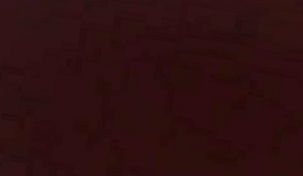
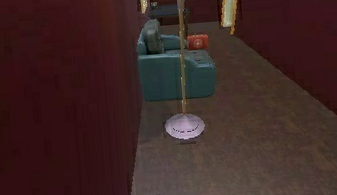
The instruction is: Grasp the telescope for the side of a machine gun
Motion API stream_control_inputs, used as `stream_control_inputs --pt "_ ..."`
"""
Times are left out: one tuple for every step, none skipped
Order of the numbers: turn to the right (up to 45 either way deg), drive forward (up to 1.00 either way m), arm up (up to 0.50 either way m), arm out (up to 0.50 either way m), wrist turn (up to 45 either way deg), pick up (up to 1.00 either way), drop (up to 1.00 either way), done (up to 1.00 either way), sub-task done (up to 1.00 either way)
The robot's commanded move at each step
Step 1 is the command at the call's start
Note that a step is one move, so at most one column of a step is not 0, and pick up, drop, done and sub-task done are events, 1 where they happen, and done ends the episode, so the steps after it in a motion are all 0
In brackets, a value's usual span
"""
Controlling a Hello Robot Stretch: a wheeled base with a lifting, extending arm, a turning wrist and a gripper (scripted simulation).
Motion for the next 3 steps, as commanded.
stream_control_inputs --pt "0.0 0.0 0.0 0.0 45.0 0.0 0.0 0.0 0.0" --pt "0.0 0.0 0.0 0.0 45.0 0.0 0.0 0.0 0.0" --pt "0.0 0.0 0.0 0.0 45.0 0.0 0.0 0.0 0.0"
